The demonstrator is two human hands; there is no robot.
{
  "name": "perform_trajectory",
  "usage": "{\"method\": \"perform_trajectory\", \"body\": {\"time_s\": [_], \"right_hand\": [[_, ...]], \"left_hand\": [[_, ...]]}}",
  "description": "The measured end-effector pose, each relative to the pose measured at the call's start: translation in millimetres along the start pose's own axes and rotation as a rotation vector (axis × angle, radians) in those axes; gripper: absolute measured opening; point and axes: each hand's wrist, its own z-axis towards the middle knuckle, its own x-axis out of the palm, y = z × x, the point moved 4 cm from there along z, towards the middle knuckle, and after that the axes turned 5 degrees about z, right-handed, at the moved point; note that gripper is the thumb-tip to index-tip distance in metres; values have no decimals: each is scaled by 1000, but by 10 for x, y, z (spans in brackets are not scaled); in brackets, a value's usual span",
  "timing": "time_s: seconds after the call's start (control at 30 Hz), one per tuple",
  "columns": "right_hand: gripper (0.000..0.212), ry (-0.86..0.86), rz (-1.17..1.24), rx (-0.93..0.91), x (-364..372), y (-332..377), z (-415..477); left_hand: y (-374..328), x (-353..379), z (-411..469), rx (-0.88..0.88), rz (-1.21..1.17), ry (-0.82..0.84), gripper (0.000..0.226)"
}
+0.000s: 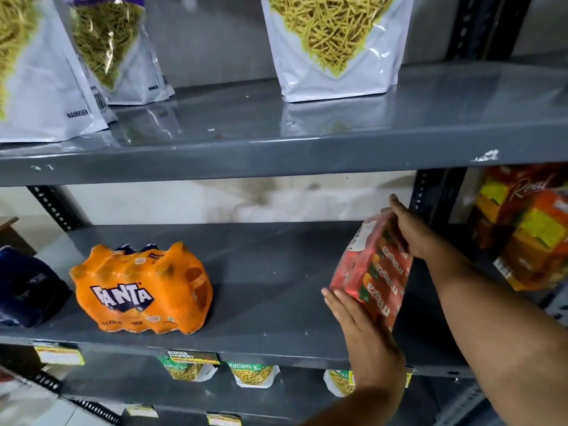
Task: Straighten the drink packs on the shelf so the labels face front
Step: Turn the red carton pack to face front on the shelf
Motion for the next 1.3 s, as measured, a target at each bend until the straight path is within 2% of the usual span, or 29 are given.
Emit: {"method": "perform_trajectory", "body": {"time_s": [0.1, 0.2, 0.3, 0.43, 0.5, 0.63, 0.77, 0.9, 1.0, 1.1, 1.2, 1.3], "right_hand": [[60, -28, -23, -21, -124, -60, -24], [40, -173, 81, -26, -324, -192, 5], [28, -214, 180, 8, -441, -291, -1], [31, -223, 233, 42, -470, -337, 11], [26, -224, 236, 42, -458, -316, -4], [14, -230, 328, -11, -430, -280, -51], [15, -266, 357, -21, -400, -276, -112], [15, -368, 404, -52, -398, -368, -187], [19, -420, 475, -145, -377, -484, -314], [20, -466, 476, -219, -372, -616, -505], [33, -476, 434, -290, -362, -748, -631], [27, -489, 411, -326, -351, -775, -712]], "left_hand": [[-46, 45, -94, 70, 107, 41, 94], [-114, 34, -218, 143, 173, 138, 84], [-97, -24, -258, 118, 170, 55, 82], [-253, 113, -462, 168, 193, 238, 78], [-233, 109, -473, 157, 179, 179, 77], [-242, 134, -464, 49, 110, 157, 83], [-195, 142, -413, 8, -15, 148, 79], [-104, 46, -228, -46, -221, 49, 80], [63, -122, 89, -200, -414, -4, 87], [287, -337, 473, -294, -468, -5, 68], [427, -516, 817, -297, -532, 83, 45], [443, -603, 972, -279, -594, 159, 36]]}}
